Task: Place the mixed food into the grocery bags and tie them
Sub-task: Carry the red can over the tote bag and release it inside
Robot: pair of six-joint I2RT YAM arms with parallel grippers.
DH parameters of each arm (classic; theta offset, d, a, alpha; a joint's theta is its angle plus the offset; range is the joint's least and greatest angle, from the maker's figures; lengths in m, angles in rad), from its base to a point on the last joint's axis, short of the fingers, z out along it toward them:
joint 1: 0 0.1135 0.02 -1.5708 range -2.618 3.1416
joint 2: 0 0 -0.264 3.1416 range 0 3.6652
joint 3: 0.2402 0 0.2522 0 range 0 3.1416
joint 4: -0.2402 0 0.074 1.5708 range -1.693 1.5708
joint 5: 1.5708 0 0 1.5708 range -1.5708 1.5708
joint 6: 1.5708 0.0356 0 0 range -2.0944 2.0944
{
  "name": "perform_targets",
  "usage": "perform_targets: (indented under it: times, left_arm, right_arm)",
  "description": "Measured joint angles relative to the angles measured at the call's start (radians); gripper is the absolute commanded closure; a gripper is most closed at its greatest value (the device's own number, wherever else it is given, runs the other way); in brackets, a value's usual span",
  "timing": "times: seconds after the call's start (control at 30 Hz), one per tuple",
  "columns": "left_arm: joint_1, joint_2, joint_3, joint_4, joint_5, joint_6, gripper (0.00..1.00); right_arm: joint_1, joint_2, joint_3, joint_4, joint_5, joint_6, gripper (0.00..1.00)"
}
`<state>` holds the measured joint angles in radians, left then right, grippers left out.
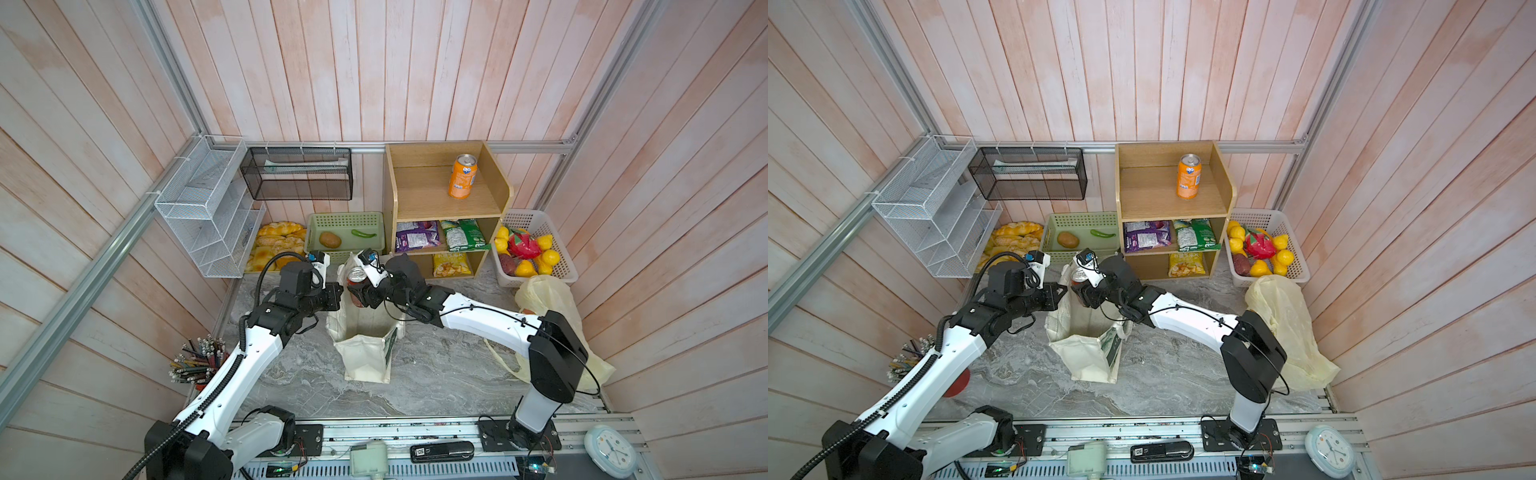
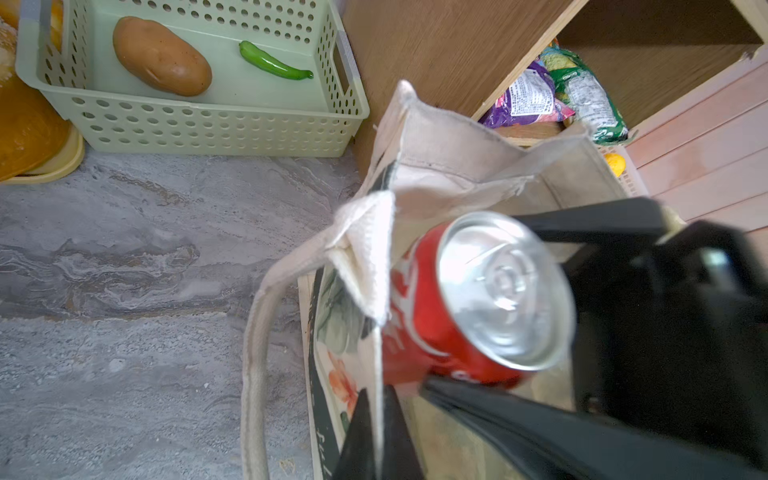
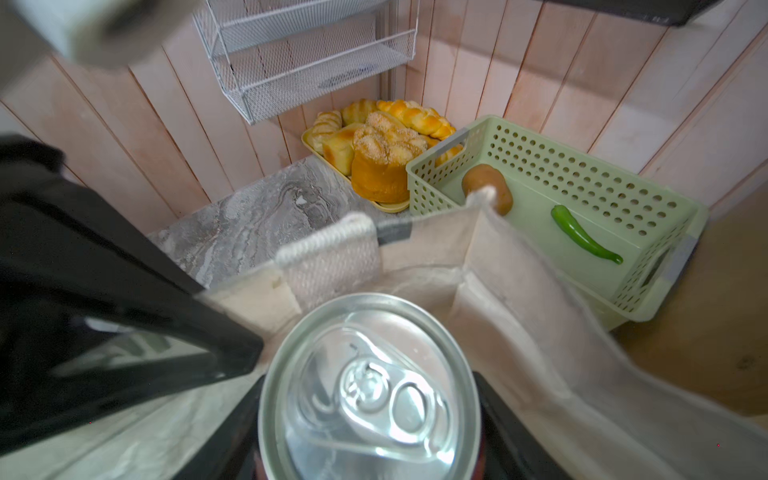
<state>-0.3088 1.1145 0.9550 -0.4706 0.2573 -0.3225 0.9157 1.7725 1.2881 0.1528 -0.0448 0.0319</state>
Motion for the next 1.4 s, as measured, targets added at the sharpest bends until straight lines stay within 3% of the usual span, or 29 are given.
perform_targets:
  times: [0.23,0.3,0.4,0.43,0.6,1.03,1.4]
  left_arm:
    - [0.000,0.000,-0.002,0.011,0.000,-0.003,1.00]
    - [0.000,0.000,-0.003,0.016,-0.001,-0.003,1.00]
    - [0.000,0.000,-0.003,0.015,-0.003,-0.004,1.00]
    - [0.000,0.000,-0.004,0.015,-0.003,-0.003,1.00]
    - [0.000,-0.005,-0.008,0.016,-0.007,-0.003,1.00]
    - [0.026,-0.006,-0.008,0.015,-0.030,-0.003,1.00]
    - [0.028,-0.017,-0.017,0.017,-0.029,-0.003,1.00]
  right_arm:
    - [-0.004,0.144,-0.063,0.117,0.098,-0.002,0.93]
    - [-0.005,0.185,-0.063,0.133,0.112,-0.002,0.80]
    - [-0.006,0.214,-0.055,0.162,0.118,-0.002,0.41]
    - [-0.006,0.214,-0.055,0.162,0.117,-0.001,0.34]
    - [-0.007,0.211,-0.047,0.146,0.105,0.012,0.15]
    - [-0.022,0.068,0.214,-0.147,-0.078,0.048,0.14]
    - [-0.108,-0.176,0.209,-0.175,-0.142,0.173,0.19]
